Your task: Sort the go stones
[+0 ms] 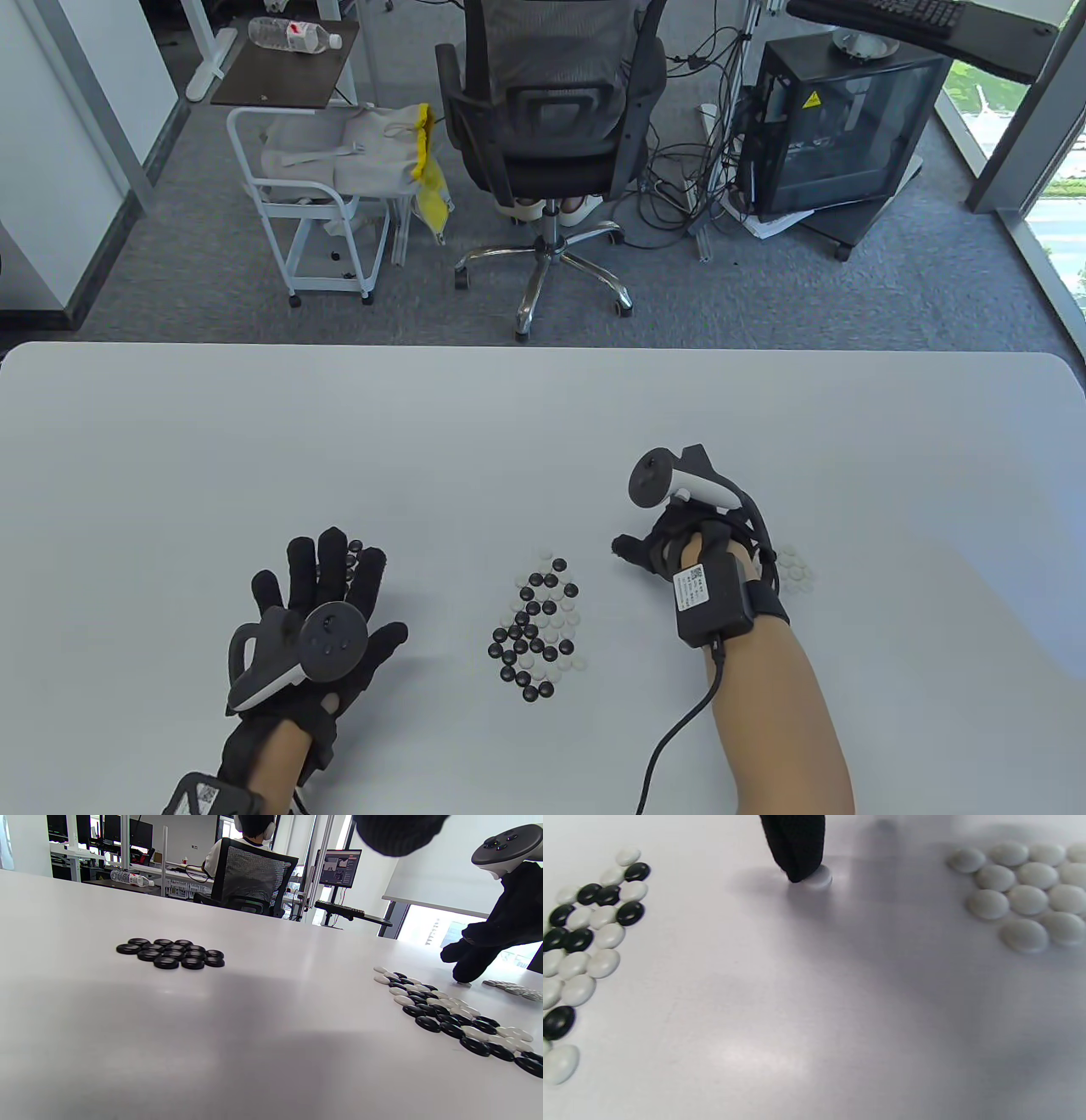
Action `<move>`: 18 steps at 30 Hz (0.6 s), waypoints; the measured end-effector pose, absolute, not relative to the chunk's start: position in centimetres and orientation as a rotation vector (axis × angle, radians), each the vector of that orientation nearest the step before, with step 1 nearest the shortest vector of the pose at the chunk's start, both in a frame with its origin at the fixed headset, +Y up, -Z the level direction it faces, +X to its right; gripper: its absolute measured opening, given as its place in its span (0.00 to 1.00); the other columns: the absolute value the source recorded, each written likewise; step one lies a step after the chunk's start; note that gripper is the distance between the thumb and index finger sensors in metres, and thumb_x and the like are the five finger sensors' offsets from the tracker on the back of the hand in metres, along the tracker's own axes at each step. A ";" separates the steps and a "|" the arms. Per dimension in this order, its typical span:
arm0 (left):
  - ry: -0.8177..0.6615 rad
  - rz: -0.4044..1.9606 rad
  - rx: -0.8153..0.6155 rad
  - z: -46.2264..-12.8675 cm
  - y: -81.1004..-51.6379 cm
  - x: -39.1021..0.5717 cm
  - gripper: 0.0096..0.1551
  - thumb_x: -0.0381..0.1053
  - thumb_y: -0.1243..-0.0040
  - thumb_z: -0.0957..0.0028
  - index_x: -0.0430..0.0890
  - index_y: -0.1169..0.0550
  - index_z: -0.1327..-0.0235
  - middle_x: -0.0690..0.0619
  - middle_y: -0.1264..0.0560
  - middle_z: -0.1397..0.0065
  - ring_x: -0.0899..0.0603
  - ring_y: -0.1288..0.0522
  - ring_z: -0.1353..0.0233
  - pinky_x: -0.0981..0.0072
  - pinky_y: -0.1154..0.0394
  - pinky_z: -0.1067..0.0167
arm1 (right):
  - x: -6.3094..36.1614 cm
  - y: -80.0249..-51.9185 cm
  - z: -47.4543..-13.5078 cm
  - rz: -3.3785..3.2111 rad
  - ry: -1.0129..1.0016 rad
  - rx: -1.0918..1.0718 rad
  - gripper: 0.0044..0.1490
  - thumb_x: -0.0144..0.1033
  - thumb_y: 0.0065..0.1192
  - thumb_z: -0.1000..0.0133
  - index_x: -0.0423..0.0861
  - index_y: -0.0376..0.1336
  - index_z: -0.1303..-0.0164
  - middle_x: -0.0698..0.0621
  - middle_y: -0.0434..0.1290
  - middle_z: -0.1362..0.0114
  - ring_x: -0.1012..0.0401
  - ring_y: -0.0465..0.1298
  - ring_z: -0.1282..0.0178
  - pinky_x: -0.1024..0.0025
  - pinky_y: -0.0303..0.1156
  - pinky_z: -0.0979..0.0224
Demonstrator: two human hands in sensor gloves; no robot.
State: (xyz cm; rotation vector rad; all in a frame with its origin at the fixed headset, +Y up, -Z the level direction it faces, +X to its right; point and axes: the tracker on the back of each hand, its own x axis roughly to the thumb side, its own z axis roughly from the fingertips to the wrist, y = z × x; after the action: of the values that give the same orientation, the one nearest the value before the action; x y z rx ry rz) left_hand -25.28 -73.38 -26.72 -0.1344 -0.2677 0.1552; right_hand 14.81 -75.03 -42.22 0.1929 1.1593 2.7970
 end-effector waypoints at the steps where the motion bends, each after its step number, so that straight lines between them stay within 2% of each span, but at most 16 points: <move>1: -0.269 0.159 -0.131 -26.7 -73.4 -25.3 0.51 0.66 0.56 0.39 0.45 0.58 0.14 0.31 0.76 0.18 0.24 0.79 0.25 0.16 0.74 0.43 | 15.4 -75.0 -42.1 2.804 1.166 0.156 0.46 0.56 0.40 0.38 0.37 0.67 0.23 0.24 0.38 0.14 0.25 0.29 0.22 0.11 0.31 0.33; 10: -0.256 0.159 -0.142 -26.9 -73.6 -25.4 0.51 0.66 0.56 0.39 0.45 0.58 0.14 0.31 0.76 0.18 0.24 0.79 0.25 0.16 0.74 0.43 | 19.2 -75.0 -41.4 2.850 1.152 0.009 0.46 0.56 0.40 0.38 0.37 0.66 0.22 0.24 0.38 0.14 0.25 0.29 0.22 0.12 0.31 0.33; 18: -0.252 0.164 -0.146 -26.9 -73.6 -25.5 0.51 0.66 0.56 0.39 0.45 0.59 0.14 0.31 0.76 0.18 0.24 0.79 0.25 0.16 0.74 0.43 | 20.1 -74.8 -41.6 2.828 1.135 -0.012 0.46 0.56 0.40 0.38 0.36 0.67 0.23 0.24 0.39 0.14 0.25 0.29 0.22 0.11 0.32 0.33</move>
State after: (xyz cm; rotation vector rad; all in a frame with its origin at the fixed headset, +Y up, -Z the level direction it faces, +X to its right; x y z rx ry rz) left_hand -25.46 -73.59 -26.92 -0.1456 -0.2524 0.1636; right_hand 20.10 -74.82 -41.62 -0.0119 1.1345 2.8279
